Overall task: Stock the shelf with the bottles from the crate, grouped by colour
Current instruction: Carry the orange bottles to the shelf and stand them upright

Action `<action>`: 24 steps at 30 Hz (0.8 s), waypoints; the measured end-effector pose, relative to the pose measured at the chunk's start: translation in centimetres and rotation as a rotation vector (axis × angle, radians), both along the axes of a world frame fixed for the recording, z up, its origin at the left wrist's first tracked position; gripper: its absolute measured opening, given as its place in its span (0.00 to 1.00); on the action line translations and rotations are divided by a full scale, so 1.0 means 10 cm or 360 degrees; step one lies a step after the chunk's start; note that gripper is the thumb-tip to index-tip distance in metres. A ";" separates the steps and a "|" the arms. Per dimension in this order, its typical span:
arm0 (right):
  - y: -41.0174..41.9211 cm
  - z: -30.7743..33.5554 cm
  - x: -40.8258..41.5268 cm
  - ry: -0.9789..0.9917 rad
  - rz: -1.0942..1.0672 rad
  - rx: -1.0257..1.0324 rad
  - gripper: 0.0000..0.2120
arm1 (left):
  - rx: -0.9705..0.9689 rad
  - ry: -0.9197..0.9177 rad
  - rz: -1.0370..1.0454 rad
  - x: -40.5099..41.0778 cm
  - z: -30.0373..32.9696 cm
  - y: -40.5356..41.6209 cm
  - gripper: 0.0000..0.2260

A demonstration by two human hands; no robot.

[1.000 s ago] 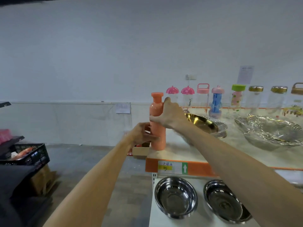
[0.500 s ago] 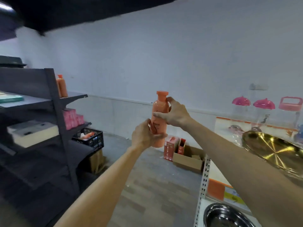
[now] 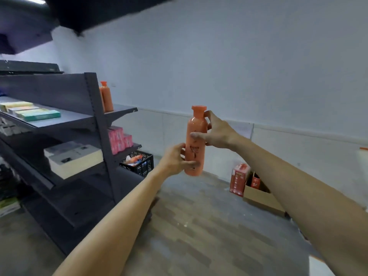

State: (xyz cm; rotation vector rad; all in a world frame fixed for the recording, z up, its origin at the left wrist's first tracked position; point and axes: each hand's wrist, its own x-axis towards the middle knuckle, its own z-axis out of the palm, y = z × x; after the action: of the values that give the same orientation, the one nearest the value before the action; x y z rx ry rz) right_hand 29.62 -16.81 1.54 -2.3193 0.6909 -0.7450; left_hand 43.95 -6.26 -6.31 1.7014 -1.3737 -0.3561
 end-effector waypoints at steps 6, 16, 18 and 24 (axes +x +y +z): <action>-0.47 -1.43 0.52 0.0275 -0.0033 0.0270 0.31 | 0.0338 0.0028 0.0026 0.38 -1.31 -0.32 0.20; -1.38 -3.97 0.84 0.0718 0.0004 0.0927 0.24 | 0.1130 0.0367 0.0125 0.52 -3.58 -1.00 0.21; -1.67 -4.16 0.90 0.0678 0.0007 0.1085 0.24 | 0.1246 0.0409 0.0114 0.59 -3.71 -1.29 0.21; -2.70 -4.35 1.33 0.0705 0.0014 0.1176 0.29 | 0.1357 0.0496 0.0103 0.92 -3.80 -2.30 0.17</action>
State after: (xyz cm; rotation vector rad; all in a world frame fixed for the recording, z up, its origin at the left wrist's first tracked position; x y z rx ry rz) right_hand 42.96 -43.82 -41.95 -1.7844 0.9488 0.0644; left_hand 53.16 -29.23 -44.35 2.2193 -0.9763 -1.2454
